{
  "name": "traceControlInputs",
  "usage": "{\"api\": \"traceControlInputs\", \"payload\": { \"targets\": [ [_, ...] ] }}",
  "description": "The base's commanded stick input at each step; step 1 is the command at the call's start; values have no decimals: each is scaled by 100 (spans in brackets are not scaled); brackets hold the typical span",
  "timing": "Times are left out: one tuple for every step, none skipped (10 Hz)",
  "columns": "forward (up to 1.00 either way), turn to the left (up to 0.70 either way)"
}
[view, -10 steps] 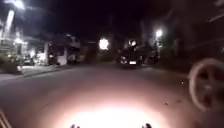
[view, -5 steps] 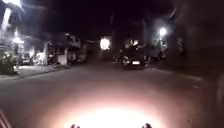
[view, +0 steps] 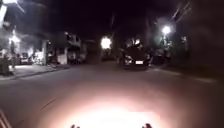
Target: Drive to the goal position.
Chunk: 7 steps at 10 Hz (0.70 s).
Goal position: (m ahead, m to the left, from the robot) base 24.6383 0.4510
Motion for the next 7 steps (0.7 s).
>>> {"api": "traceControlInputs", "payload": {
  "targets": [
    [85,0],
    [85,0],
    [85,0],
    [85,0],
    [85,0],
    [85,0],
    [85,0]
  ]
}}
